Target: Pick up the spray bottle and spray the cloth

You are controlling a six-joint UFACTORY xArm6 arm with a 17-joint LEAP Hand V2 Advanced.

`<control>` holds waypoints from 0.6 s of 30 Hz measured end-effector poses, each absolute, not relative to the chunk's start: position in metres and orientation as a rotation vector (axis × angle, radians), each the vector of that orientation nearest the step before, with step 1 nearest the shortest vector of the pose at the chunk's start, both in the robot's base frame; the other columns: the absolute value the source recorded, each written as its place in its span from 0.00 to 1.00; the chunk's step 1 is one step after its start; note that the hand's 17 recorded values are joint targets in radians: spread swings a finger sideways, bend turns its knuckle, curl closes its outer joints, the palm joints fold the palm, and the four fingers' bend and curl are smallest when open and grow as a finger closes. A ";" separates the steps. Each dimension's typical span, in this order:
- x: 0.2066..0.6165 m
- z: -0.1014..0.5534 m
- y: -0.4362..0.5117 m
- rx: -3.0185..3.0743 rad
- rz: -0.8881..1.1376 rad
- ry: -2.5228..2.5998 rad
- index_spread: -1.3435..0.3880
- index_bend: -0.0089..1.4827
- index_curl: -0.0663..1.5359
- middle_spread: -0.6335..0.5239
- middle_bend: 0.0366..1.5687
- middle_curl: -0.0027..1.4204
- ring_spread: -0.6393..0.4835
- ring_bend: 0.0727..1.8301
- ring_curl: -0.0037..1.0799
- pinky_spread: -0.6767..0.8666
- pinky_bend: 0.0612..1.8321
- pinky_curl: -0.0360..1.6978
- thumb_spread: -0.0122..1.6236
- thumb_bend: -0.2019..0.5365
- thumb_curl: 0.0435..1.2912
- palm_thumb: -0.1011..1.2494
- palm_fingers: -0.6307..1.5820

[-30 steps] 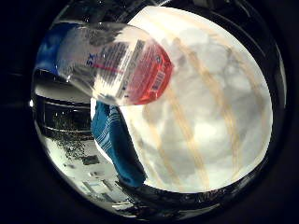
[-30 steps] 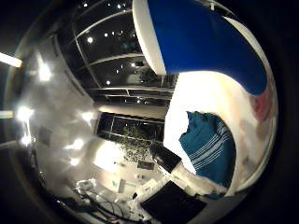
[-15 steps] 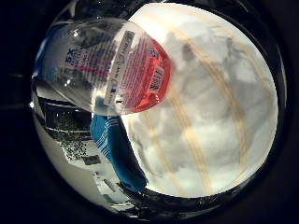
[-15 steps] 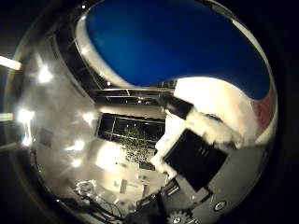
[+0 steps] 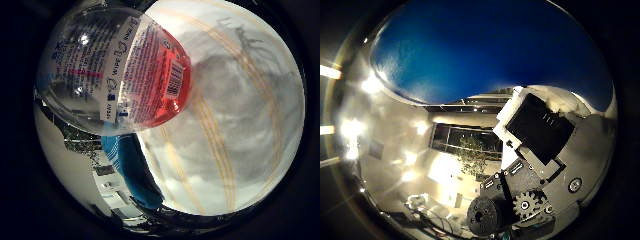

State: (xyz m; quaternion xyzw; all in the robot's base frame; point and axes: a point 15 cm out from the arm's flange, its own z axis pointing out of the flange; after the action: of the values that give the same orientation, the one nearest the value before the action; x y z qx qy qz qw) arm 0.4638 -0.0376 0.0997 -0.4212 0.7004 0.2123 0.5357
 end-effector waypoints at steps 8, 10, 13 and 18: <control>0.467 0.102 -0.041 -0.984 0.497 1.668 0.60 0.44 0.48 0.46 0.58 0.42 0.43 0.57 0.45 0.18 0.48 0.30 0.61 0.25 0.33 0.81 0.87; 0.468 0.103 -0.042 -0.983 0.495 1.668 0.61 0.50 0.49 0.47 0.60 0.42 0.44 0.59 0.45 0.19 0.50 0.31 0.62 0.24 0.32 0.80 0.90; 0.473 0.108 -0.045 -0.987 0.487 1.654 0.64 0.59 0.49 0.47 0.65 0.42 0.43 0.63 0.47 0.23 0.57 0.34 0.63 0.25 0.31 0.79 0.91; 0.479 0.130 -0.035 -0.985 0.549 1.589 0.66 0.68 0.49 0.48 0.73 0.43 0.44 0.71 0.50 0.29 0.65 0.41 0.63 0.26 0.33 0.83 0.87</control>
State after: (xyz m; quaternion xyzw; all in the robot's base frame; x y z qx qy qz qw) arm 0.4790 -0.0352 0.1299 -0.4182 0.6748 0.2329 0.5617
